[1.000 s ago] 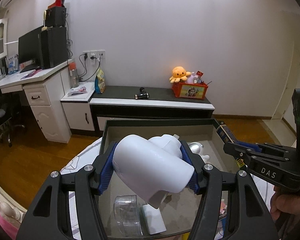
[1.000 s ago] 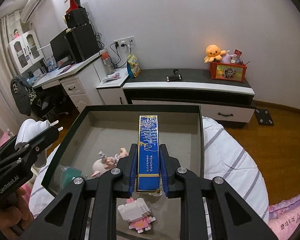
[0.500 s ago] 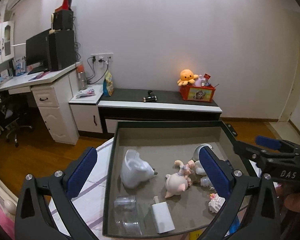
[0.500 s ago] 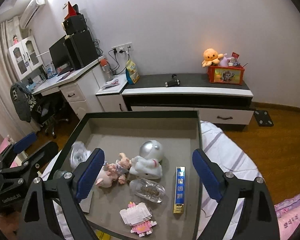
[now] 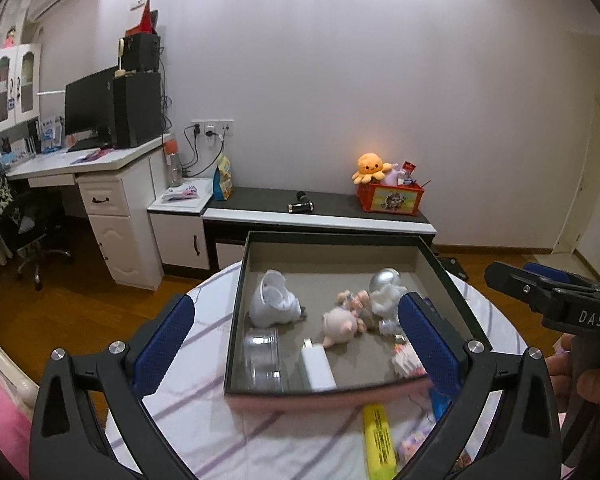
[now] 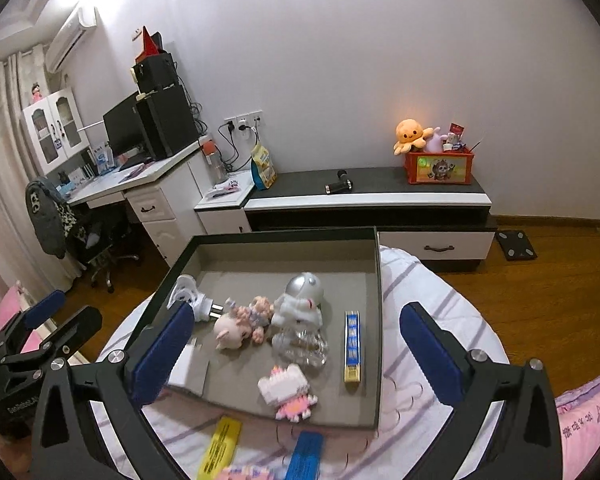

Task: Organize rigid objects
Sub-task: 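Withdraw both tools from the box toward the remaining items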

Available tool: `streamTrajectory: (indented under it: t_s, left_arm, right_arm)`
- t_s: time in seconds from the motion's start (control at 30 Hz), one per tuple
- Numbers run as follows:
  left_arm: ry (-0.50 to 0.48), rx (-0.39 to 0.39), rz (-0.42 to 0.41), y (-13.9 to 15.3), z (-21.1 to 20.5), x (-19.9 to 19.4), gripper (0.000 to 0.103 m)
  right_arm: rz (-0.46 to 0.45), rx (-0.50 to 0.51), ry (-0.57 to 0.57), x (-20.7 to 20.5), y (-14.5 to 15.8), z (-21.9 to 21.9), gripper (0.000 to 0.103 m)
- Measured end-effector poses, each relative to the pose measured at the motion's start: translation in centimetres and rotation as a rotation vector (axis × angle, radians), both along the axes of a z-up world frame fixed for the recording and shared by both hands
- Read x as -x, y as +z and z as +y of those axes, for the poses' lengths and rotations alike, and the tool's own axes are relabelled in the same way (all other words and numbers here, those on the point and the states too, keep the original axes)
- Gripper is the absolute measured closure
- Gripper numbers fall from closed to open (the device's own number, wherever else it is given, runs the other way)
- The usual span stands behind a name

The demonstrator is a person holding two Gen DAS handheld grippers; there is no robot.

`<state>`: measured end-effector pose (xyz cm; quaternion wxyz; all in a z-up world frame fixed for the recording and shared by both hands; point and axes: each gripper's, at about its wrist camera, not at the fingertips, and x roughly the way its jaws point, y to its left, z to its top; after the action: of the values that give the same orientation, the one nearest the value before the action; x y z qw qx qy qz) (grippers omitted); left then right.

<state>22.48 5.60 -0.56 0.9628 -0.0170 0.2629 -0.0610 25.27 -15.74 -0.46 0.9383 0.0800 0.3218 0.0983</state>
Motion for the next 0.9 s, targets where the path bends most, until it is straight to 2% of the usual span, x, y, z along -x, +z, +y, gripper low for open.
streamTrajectory:
  t_s: [0.43, 0.67, 0.9]
  left_arm:
    - [0.020, 0.006, 0.017, -0.7, 0.4, 7.0, 0.000]
    - [0.009, 0.016, 0.045, -2.5, 0.1, 10.4, 0.000]
    - [0.012, 0.045, 0.101, -5.3, -0.1, 12.6, 0.000]
  right_arm:
    - [-0.029, -0.006, -0.037, 8.1, -0.3, -1.5, 0.000]
    - [-0.034, 0.000, -0.047, 11.9, -1.1, -1.5, 0.000]
    - [-0.004, 0.009, -0.053, 15.0, -3.8, -1.0, 0.000]
